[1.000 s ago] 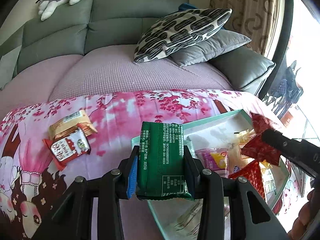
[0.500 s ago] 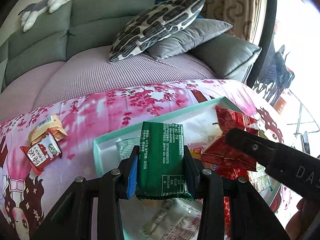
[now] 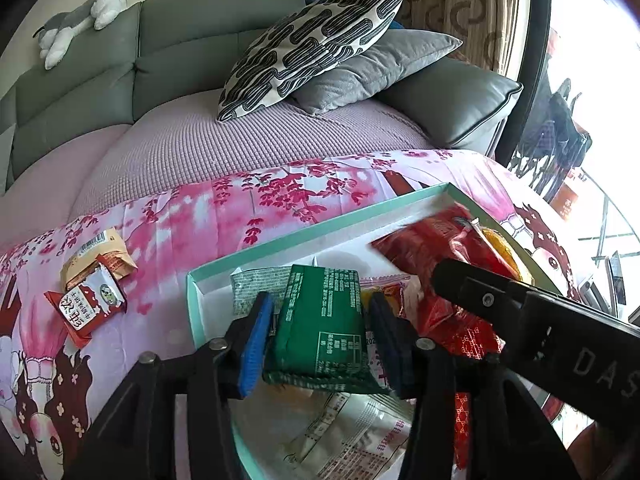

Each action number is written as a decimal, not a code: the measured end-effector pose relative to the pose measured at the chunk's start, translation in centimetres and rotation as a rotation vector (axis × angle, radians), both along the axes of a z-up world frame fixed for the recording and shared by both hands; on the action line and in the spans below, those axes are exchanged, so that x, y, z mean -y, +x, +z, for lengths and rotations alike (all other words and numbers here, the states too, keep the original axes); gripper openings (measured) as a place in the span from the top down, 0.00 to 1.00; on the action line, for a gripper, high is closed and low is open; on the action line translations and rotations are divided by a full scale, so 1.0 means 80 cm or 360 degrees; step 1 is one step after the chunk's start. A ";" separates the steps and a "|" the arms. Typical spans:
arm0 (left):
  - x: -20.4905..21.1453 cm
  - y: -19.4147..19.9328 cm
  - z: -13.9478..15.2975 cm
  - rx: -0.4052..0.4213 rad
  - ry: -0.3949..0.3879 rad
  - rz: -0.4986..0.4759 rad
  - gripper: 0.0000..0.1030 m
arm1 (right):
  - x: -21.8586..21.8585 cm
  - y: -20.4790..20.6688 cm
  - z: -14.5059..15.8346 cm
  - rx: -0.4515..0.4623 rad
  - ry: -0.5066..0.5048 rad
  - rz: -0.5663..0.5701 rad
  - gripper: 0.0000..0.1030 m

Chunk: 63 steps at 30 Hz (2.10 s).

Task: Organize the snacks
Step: 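Lower and open both tools to release the two packets in the tray, then move both tools back over the last two packets beside the tray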

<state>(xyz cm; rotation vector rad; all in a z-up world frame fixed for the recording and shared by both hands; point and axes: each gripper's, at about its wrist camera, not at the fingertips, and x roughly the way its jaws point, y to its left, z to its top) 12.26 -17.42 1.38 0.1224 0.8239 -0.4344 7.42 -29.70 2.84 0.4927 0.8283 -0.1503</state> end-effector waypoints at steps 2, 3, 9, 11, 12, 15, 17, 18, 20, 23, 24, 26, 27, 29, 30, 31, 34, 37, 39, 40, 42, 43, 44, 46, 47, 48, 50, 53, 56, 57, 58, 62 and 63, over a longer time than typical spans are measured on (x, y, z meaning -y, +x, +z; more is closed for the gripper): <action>-0.002 -0.002 0.002 -0.0004 -0.0007 0.0001 0.47 | 0.001 0.000 0.000 -0.0014 -0.0018 -0.0012 0.49; -0.003 -0.003 0.003 -0.0005 -0.0008 0.0002 0.46 | 0.002 0.000 0.000 -0.0017 -0.0018 -0.0014 0.49; -0.009 -0.007 0.012 -0.0005 -0.0022 0.0017 0.42 | 0.007 -0.005 0.000 -0.0036 -0.0027 -0.0043 0.44; -0.011 -0.008 0.014 -0.0008 -0.0021 0.0028 0.41 | 0.008 -0.006 0.002 -0.0036 -0.0039 -0.0046 0.42; -0.013 -0.008 0.015 -0.0014 -0.0018 0.0039 0.38 | 0.008 -0.007 0.003 -0.0039 -0.0047 -0.0044 0.41; -0.025 -0.007 0.017 -0.0042 -0.0027 0.0086 0.32 | 0.006 -0.007 0.003 -0.0050 -0.0066 -0.0034 0.40; -0.033 -0.005 0.018 -0.0061 -0.0040 0.0126 0.33 | 0.005 -0.007 0.004 -0.0056 -0.0080 -0.0032 0.40; -0.039 -0.003 0.019 -0.0065 -0.0053 0.0152 0.32 | 0.004 -0.007 0.004 -0.0059 -0.0089 -0.0029 0.40; -0.050 0.000 0.021 -0.0072 -0.0068 0.0210 0.32 | 0.002 -0.007 0.004 -0.0062 -0.0099 -0.0019 0.40; -0.069 0.004 0.021 -0.0094 -0.0081 0.0315 0.30 | -0.002 -0.007 0.005 -0.0067 -0.0116 0.0000 0.40; -0.074 0.006 0.019 -0.0101 -0.0079 0.0349 0.26 | -0.003 -0.007 0.005 -0.0068 -0.0121 0.0005 0.39; -0.086 0.006 0.014 -0.0115 -0.0060 0.0419 0.22 | -0.006 -0.006 0.005 -0.0068 -0.0132 0.0013 0.35; -0.090 0.006 0.012 -0.0119 -0.0047 0.0440 0.21 | -0.006 -0.006 0.005 -0.0068 -0.0136 0.0017 0.31; -0.102 0.003 0.005 -0.0132 -0.0014 0.0494 0.21 | -0.010 -0.006 0.006 -0.0069 -0.0150 0.0035 0.30; -0.109 0.002 0.001 -0.0141 -0.0006 0.0524 0.21 | -0.011 -0.006 0.006 -0.0069 -0.0154 0.0041 0.30; -0.115 0.003 -0.002 -0.0150 -0.0003 0.0547 0.21 | -0.013 -0.006 0.007 -0.0068 -0.0161 0.0051 0.29; -0.134 0.004 -0.005 -0.0164 -0.0007 0.0628 0.19 | -0.020 -0.005 0.008 -0.0063 -0.0185 0.0086 0.19; -0.144 0.005 -0.005 -0.0155 -0.0012 0.0677 0.18 | -0.027 -0.005 0.010 -0.0047 -0.0219 0.0118 0.12; -0.148 0.006 -0.005 -0.0150 -0.0010 0.0701 0.18 | -0.029 -0.004 0.010 -0.0039 -0.0233 0.0130 0.05; -0.149 0.006 -0.005 -0.0147 -0.0008 0.0708 0.18 | -0.031 -0.004 0.010 -0.0033 -0.0238 0.0137 0.02; -0.151 0.006 -0.006 -0.0137 -0.0002 0.0722 0.13 | -0.033 -0.004 0.011 -0.0022 -0.0248 0.0143 0.00; -0.152 0.006 -0.006 -0.0130 0.0003 0.0732 0.03 | -0.034 -0.004 0.011 -0.0017 -0.0256 0.0149 0.00; -0.153 0.006 -0.005 -0.0119 0.0006 0.0739 0.00 | -0.036 -0.004 0.011 -0.0012 -0.0264 0.0154 0.00; -0.157 0.005 -0.003 -0.0088 0.0012 0.0762 0.00 | -0.038 -0.004 0.012 0.0001 -0.0276 0.0161 0.00; -0.159 0.005 -0.002 -0.0080 0.0013 0.0773 0.00 | -0.039 -0.004 0.013 0.0007 -0.0277 0.0163 0.00; -0.162 0.004 -0.001 -0.0071 0.0008 0.0788 0.00 | -0.041 -0.004 0.014 0.0017 -0.0281 0.0168 0.00; -0.169 0.005 0.001 -0.0058 -0.0003 0.0813 0.00 | -0.046 -0.005 0.017 0.0038 -0.0290 0.0179 0.00; -0.180 0.006 0.002 -0.0058 -0.0014 0.0852 0.00 | -0.055 -0.004 0.021 0.0058 -0.0293 0.0204 0.00; -0.194 0.007 0.004 -0.0059 -0.0024 0.0891 0.00 | -0.067 -0.003 0.023 0.0066 -0.0292 0.0240 0.00; -0.197 0.007 0.004 -0.0060 -0.0026 0.0900 0.00 | -0.072 -0.002 0.024 0.0068 -0.0295 0.0253 0.00; -0.201 0.007 0.004 -0.0061 -0.0027 0.0913 0.00 | -0.076 -0.002 0.024 0.0072 -0.0299 0.0270 0.00; -0.219 0.007 0.006 -0.0061 -0.0031 0.0968 0.00 | -0.096 0.001 0.025 0.0081 -0.0301 0.0334 0.00; -0.224 0.007 0.007 -0.0061 -0.0039 0.0980 0.00 | -0.100 0.001 0.024 0.0079 -0.0301 0.0346 0.00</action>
